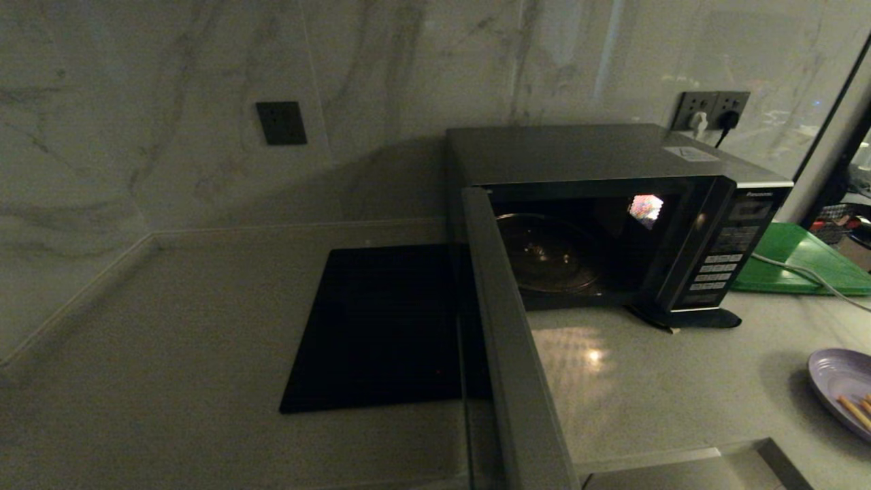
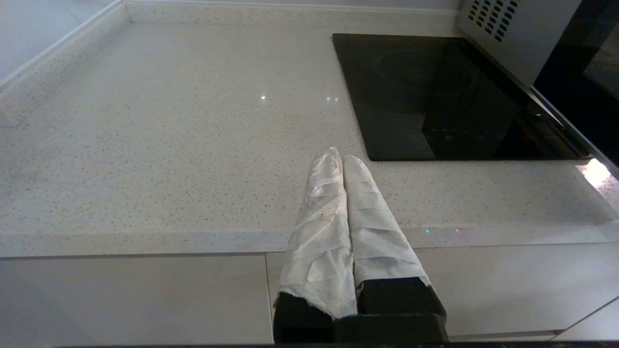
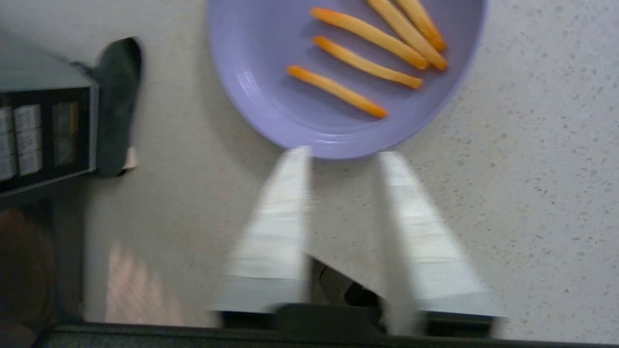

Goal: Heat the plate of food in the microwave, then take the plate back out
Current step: Put the plate in the microwave oven

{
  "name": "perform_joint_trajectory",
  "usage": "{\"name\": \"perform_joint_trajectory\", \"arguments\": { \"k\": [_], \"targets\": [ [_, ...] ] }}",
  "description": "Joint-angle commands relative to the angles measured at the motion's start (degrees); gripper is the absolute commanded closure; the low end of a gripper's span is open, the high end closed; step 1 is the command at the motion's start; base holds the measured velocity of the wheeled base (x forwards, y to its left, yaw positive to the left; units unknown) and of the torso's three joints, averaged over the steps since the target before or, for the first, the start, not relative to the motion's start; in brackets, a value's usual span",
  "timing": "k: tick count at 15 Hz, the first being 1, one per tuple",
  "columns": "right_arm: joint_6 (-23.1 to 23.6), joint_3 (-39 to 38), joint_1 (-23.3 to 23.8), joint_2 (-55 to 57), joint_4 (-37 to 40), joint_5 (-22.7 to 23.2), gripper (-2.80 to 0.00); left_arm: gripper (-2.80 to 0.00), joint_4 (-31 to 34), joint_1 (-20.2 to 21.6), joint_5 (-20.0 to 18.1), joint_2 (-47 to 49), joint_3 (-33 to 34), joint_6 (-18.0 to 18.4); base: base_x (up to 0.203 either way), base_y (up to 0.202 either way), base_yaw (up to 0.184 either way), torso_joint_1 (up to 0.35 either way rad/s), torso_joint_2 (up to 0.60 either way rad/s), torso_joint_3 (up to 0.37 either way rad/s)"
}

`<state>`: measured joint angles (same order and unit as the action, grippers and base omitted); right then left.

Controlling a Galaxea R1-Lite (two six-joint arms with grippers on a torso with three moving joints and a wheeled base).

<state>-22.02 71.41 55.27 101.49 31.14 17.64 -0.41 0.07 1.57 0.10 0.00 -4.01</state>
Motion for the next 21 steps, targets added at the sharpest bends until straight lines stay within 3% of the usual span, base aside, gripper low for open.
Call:
{"name": "perform_joint_trajectory", "arguments": {
  "k": [1,7,14,17,21],
  "targets": [
    [0.99,0.57,1.04,1.97,-0.37,0.12,-2.8,0.0,-0.02,0.01,0.1,-0.01,0.0,-0.03,0.0,0.0,0.0,0.0,0.0,0.0],
    [1.63,-0.46,3.0,-0.39,-0.2,-1.35,-2.8,0.0,-0.02,0.01,0.09,-0.01,0.0,-0.03,0.0,0.0,0.0,0.0,0.0,0.0],
    [1.66,0.33,2.91,1.06,3.85,-10.31,-2.8,0.0,-0.02,0.01,0.09,-0.01,0.0,-0.03,0.0,0.0,0.0,0.0,0.0,0.0],
    [1.55,0.9,2.98,4.87,3.68,-18.22,-2.8,0.0,-0.02,0.01,0.05,-0.01,0.0,-0.03,0.0,0.0,0.0,0.0,0.0,0.0],
    [1.01,0.13,2.92,6.34,3.7,-19.14,-2.8,0.0,-0.02,0.01,0.01,-0.01,0.0,-0.03,0.0,0.0,0.0,0.0,0.0,0.0]
  ]
}}
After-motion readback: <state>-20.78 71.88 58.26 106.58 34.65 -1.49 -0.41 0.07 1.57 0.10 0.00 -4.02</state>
